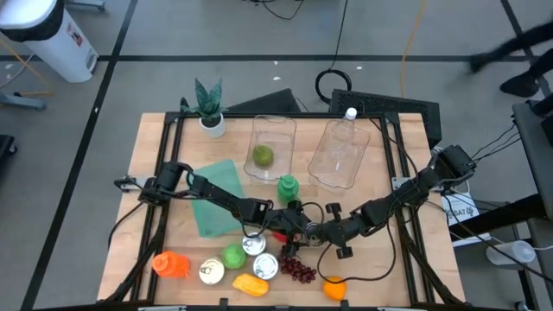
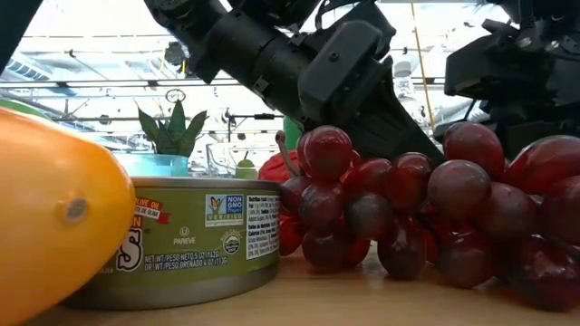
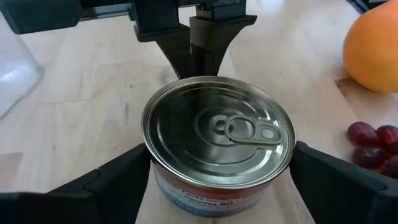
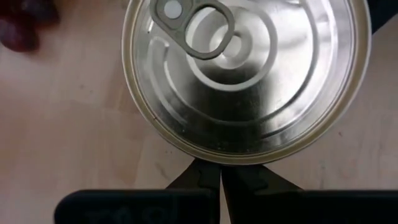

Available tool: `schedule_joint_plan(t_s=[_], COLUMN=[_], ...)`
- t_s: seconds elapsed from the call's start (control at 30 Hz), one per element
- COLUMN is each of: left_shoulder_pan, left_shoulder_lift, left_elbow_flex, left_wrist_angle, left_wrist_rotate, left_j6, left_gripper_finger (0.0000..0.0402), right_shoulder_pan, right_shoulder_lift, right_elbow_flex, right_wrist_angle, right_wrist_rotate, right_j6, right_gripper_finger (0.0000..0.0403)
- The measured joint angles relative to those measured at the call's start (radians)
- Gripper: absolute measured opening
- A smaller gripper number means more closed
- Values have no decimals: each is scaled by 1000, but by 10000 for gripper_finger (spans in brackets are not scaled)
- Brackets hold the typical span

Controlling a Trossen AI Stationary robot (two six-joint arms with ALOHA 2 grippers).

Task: Pick & Place Food Item
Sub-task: Put the top blue and pink tuna can into the green bin

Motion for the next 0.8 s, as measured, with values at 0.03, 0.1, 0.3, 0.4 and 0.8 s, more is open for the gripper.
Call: schedule_joint_plan(t_s=[0.03,0.1,0.3,0.4,0.8], left_shoulder_pan=[-4,-9,-21,-28,-32], left_shoulder_lift=[0,0,-1,-8,-3], left_elbow_flex=[10,36,102,123,119], left_wrist_angle=[-17,-63,-150,-122,-149], left_wrist_rotate=[-14,-53,-109,-107,-75], left_j6=[7,21,58,67,39], left_gripper_finger=[363,363,364,364,364], right_shoulder_pan=[2,10,35,47,54], right_shoulder_lift=[-1,-2,-2,-2,-8], right_elbow_flex=[0,0,0,1,14], right_wrist_angle=[-13,-31,-53,-36,92], right_wrist_rotate=[20,68,138,155,182], right_j6=[0,12,50,60,49], right_gripper_finger=[4,4,4,4,4])
